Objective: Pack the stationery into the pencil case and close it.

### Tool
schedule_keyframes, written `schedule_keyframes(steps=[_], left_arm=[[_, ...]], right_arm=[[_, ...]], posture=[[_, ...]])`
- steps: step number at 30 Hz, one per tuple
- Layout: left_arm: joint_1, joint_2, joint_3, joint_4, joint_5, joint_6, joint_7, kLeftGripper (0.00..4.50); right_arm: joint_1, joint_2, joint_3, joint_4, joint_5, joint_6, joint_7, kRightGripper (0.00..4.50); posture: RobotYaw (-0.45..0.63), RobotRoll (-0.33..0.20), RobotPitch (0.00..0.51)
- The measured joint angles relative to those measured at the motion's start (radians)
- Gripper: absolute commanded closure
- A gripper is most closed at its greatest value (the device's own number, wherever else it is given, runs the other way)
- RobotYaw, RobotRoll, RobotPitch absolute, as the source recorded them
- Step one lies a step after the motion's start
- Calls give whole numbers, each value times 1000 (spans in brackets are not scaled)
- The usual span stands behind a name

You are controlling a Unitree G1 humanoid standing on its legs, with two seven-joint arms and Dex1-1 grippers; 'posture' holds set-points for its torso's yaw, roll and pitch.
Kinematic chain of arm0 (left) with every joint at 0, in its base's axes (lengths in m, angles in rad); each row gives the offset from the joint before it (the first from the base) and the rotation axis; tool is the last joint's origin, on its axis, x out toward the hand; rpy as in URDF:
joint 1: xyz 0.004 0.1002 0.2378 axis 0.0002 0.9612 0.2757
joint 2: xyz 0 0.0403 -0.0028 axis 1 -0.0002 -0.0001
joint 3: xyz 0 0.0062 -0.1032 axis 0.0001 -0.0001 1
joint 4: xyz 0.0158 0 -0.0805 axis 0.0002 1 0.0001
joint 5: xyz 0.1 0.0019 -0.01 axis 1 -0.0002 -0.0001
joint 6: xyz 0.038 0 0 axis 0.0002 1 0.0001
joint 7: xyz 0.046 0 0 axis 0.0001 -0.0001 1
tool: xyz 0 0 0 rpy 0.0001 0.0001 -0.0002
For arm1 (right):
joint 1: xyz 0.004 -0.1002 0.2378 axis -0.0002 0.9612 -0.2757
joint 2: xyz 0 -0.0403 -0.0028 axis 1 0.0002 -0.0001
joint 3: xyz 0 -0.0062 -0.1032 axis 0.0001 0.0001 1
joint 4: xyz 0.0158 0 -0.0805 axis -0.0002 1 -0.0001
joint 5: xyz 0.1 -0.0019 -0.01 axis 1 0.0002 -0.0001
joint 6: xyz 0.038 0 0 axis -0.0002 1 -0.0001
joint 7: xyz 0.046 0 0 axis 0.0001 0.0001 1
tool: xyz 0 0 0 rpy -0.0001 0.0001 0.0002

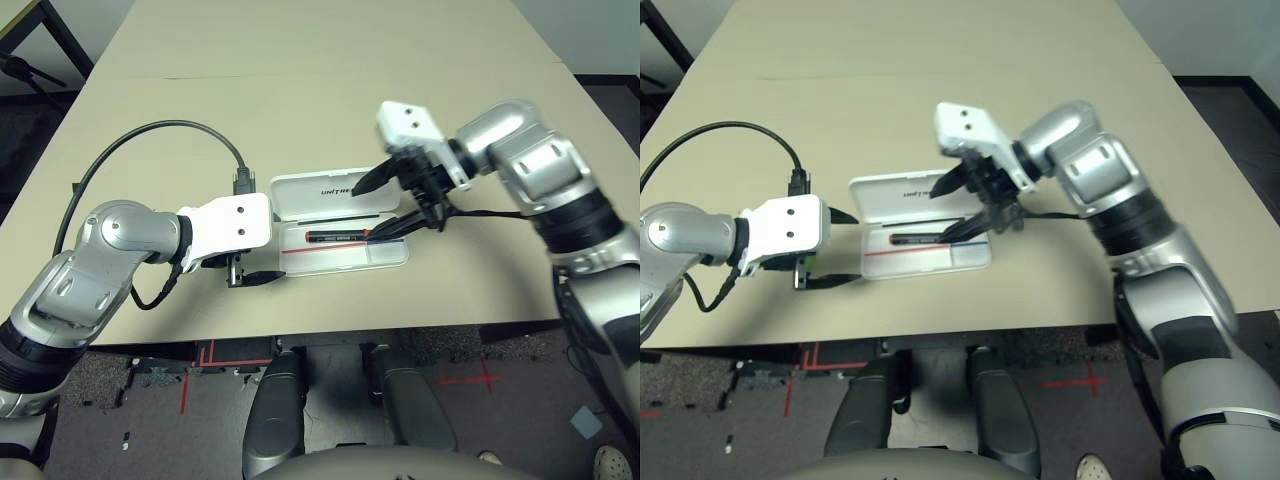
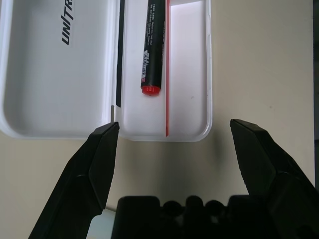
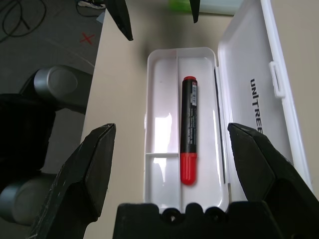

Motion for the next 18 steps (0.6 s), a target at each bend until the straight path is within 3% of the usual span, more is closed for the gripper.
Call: schedule_keyframes(steps=[8,14,18], left_arm=[[29,28,37,2,-3,-3,1,0],[46,36,72,8,-2,23,23,0],[39,38,87,44,4,140,90,0]], right_arm=[[107,-243,-39,-68,143,16,21,30],[185,-302,-101,-104,199,16,22,30],[218,-306,-133,-125,209,17,8,30]], posture=[[85,0,183],[76,0,187],[74,0,189]])
